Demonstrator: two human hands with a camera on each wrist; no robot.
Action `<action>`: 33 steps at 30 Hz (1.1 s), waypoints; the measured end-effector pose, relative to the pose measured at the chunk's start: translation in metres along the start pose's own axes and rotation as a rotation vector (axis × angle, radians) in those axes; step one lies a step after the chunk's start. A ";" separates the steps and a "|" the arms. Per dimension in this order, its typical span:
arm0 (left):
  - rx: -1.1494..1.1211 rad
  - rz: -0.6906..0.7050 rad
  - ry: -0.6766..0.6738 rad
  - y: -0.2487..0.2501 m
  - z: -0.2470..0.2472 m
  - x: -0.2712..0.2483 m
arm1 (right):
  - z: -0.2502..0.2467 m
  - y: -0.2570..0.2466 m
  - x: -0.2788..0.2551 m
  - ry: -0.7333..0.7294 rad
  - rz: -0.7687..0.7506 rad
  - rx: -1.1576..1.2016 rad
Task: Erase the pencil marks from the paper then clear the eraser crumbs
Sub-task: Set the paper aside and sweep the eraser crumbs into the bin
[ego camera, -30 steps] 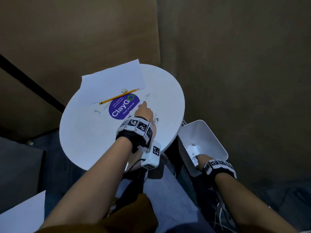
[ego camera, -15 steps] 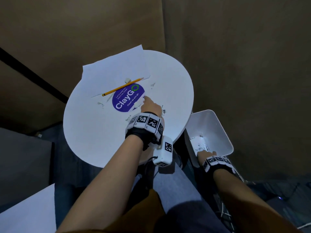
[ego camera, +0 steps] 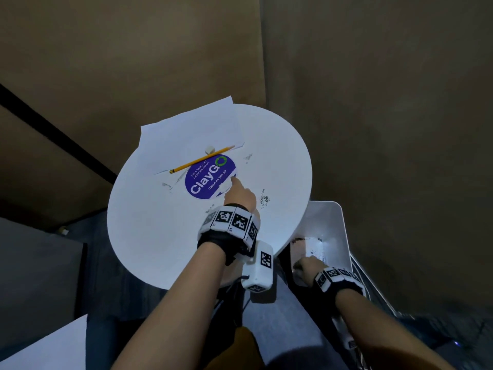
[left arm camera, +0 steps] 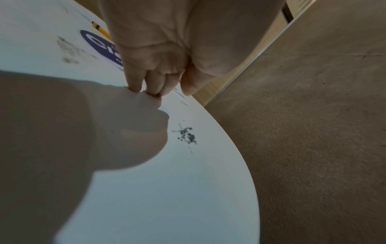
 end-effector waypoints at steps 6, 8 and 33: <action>0.205 -0.108 0.006 -0.016 -0.004 0.006 | -0.078 0.056 -0.056 0.503 0.090 0.426; 0.162 -0.202 0.051 -0.025 -0.003 -0.007 | -0.095 0.078 -0.072 0.631 0.121 0.555; 0.252 -0.104 -0.010 0.001 0.055 -0.019 | -0.220 -0.068 -0.082 0.307 -0.304 -0.342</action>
Point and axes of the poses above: each hand's wrist, its own x-axis towards the middle knuckle, its own z-axis out of the palm, y = z × x, the point moved 9 cm from there along x, towards the middle knuckle, and after that the axes turned 13 degrees about -y, right-handed, at the moved point
